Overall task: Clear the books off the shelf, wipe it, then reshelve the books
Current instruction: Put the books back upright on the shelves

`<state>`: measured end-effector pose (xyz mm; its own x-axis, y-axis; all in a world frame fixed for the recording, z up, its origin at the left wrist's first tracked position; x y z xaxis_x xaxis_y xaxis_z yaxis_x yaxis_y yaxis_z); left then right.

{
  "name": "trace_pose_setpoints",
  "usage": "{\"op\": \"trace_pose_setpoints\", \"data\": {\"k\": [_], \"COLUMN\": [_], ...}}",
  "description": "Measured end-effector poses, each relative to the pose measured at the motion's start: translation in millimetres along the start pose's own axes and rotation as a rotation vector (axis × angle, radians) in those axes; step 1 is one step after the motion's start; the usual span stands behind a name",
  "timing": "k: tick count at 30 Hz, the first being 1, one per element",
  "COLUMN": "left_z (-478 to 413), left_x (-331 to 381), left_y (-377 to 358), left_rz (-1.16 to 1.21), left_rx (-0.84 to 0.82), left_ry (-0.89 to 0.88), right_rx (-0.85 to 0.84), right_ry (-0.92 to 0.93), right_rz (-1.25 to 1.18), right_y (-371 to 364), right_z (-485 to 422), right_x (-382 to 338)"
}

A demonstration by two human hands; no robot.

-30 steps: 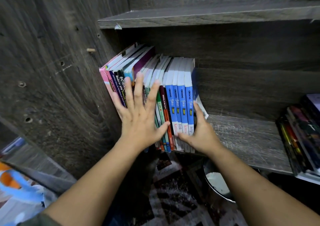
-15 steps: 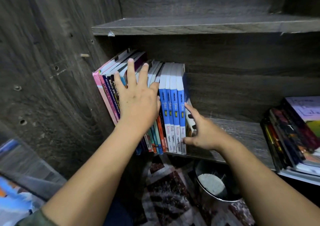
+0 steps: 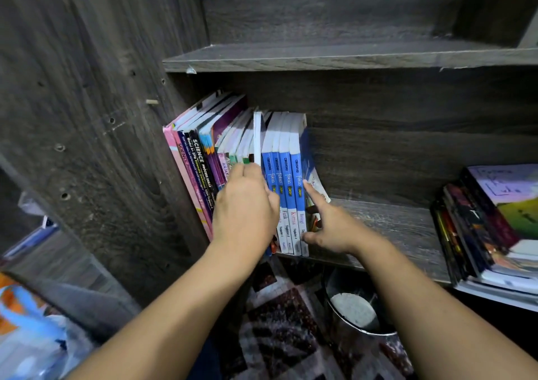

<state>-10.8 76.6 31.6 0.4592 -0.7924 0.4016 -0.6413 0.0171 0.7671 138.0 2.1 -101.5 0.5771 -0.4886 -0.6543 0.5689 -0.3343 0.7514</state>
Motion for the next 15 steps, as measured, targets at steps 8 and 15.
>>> {"op": "trace_pose_setpoints", "data": {"k": [8, 15], "left_z": [-6.0, 0.5], "left_x": [2.7, 19.4], "left_y": [-22.5, 37.4], "left_rz": [-0.268, -0.397], "left_rx": [-0.326, -0.37], "left_ry": [0.109, 0.037], "right_rx": [-0.055, -0.066], "right_ry": [-0.062, -0.158], "right_rz": [0.177, 0.251], "right_y": [8.1, 24.9], "right_z": [18.5, 33.1], "right_x": [16.1, 50.5]}}
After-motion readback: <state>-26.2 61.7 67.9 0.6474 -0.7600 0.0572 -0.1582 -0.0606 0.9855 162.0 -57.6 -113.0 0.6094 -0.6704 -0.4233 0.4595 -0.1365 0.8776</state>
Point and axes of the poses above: each hand's wrist, its own z-axis away from the middle knuckle, its own y-axis out of the back of the hand, x = y × z, the point moved 9 cm from there along -z, towards the middle knuckle
